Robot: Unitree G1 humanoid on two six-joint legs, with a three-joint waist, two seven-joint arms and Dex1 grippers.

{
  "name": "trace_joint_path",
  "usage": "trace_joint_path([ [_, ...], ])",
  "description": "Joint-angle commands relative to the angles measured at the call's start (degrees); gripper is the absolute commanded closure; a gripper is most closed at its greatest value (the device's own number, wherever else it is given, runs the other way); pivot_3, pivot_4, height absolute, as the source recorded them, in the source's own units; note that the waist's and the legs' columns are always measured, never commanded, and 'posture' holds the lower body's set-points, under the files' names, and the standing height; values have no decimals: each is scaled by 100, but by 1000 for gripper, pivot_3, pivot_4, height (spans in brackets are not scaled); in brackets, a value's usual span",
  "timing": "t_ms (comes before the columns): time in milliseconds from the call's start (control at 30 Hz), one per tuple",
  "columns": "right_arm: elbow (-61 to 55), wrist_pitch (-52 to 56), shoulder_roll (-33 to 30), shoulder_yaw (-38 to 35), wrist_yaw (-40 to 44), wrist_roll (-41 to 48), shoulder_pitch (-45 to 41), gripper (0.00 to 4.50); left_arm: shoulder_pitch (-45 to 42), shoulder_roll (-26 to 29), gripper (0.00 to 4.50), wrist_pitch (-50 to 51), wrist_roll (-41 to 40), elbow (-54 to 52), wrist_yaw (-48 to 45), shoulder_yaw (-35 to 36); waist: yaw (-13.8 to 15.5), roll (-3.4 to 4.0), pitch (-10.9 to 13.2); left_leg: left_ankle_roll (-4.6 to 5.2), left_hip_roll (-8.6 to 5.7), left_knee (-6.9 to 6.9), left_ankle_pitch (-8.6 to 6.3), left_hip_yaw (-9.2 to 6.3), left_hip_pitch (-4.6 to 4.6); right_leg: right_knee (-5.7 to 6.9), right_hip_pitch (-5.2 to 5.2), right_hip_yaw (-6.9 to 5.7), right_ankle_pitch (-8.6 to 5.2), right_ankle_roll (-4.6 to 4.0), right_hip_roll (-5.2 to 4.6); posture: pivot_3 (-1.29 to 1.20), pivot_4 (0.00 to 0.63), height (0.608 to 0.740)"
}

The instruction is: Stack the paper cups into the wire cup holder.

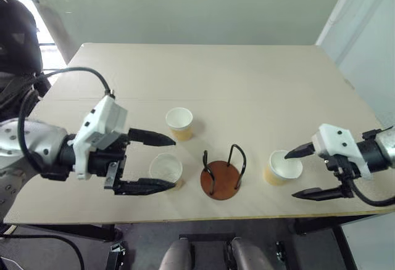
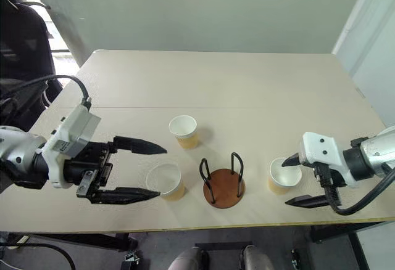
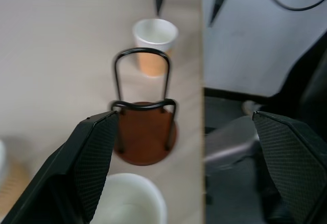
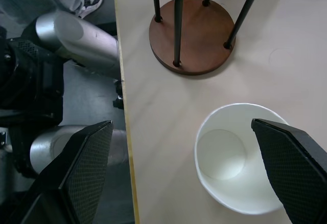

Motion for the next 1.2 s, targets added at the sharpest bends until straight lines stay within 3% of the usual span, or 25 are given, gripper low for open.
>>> trace_joint_path([
  [33, -12, -179, -150, 116, -175, -242, 71, 37, -78, 80, 0, -83, 16, -61, -35, 79, 1, -2, 0, 3, 0, 1, 2, 0, 0, 0, 1, 2, 0, 0, 0, 0, 150, 740],
  [533, 593, -976, 104, 1513, -187, -1295, -502, 37, 137, 123, 0, -47, 54, -369, 211, 500, 0, -2, 0, 17, -2, 8, 2, 0, 1, 2, 5, 7, 17, 28, 1, 0, 150, 740],
  [967, 822, -1214, 344, 1938, 49, -1612, -862, 4461, 558, 245, 0, 186, -165, -514, 279, 1113, 6, -2, 0, 20, -2, 12, 0, 0, 0, 2, 7, 7, 21, 28, 0, 0, 150, 740],
  [1200, 956, -1371, 371, 1987, 181, -1708, -953, 4461, 680, 240, 0, 249, -237, -569, 360, 1256, 4, -2, 0, 20, -2, 15, 0, 0, 1, 3, 7, 7, 25, 22, 0, 0, 150, 740],
])
